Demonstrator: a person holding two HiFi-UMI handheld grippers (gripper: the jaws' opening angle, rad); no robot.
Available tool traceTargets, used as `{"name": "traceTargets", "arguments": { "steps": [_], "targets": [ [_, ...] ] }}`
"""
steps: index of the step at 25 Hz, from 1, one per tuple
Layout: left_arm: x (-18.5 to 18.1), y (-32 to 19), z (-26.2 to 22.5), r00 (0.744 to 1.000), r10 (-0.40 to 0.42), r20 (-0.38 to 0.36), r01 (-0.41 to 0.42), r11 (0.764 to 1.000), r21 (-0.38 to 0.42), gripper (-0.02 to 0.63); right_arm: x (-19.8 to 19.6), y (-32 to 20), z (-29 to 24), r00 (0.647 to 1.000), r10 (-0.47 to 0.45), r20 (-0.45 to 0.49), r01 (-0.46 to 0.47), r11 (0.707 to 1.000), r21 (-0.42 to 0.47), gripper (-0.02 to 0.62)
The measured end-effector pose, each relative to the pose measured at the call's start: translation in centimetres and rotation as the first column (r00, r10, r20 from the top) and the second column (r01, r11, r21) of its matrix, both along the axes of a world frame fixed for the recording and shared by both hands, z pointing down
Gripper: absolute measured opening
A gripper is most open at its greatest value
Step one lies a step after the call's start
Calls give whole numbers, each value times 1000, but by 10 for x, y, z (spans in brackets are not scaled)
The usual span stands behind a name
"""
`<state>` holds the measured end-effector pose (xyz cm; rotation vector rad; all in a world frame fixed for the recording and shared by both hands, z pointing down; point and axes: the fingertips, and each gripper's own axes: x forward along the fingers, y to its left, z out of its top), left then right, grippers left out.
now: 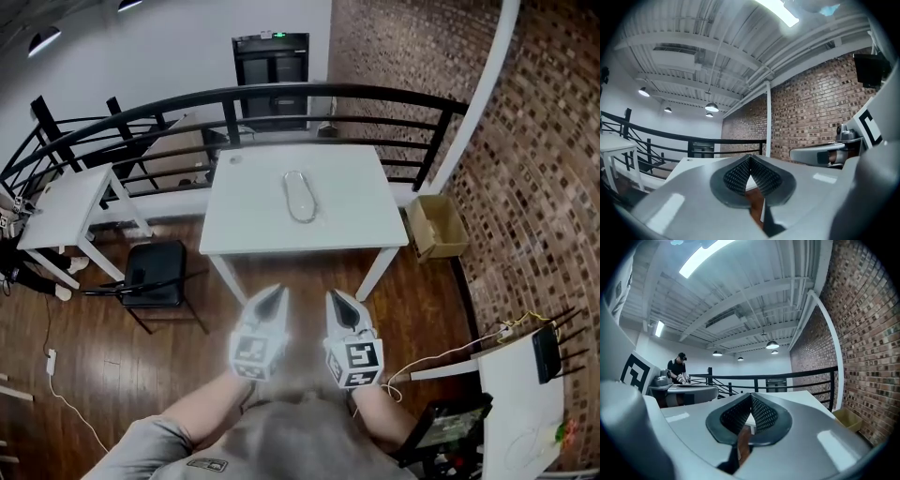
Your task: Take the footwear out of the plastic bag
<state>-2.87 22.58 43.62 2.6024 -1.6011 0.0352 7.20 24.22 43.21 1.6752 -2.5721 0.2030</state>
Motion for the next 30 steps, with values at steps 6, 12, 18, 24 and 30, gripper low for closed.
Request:
{"name": "traceTargets", "arguments": {
  "steps": [6, 12, 18, 24, 30],
  "targets": [
    [13, -37, 2, 1000, -11, 3, 11, 1000, -17, -6, 13, -41, 14, 1000, -15, 8, 15, 999, -31, 15],
    [8, -84, 14, 1000, -4, -6, 3, 999, -49, -6, 8, -85, 31, 1000, -4, 10, 5, 997, -73, 15],
    [1, -150, 31, 999, 50, 6, -49, 996, -77, -6, -2, -142, 52, 999, 43, 0, -43, 990, -132, 15],
    [-19, -207, 52, 994, 105, 14, -103, 989, -103, -6, -18, -192, 72, 993, 112, -26, -115, 977, -177, 15],
    [-28, -240, 77, 989, 149, 23, -144, 978, -149, -6, -21, -224, 88, 985, 168, -51, -175, 962, -209, 15]
  ]
}}
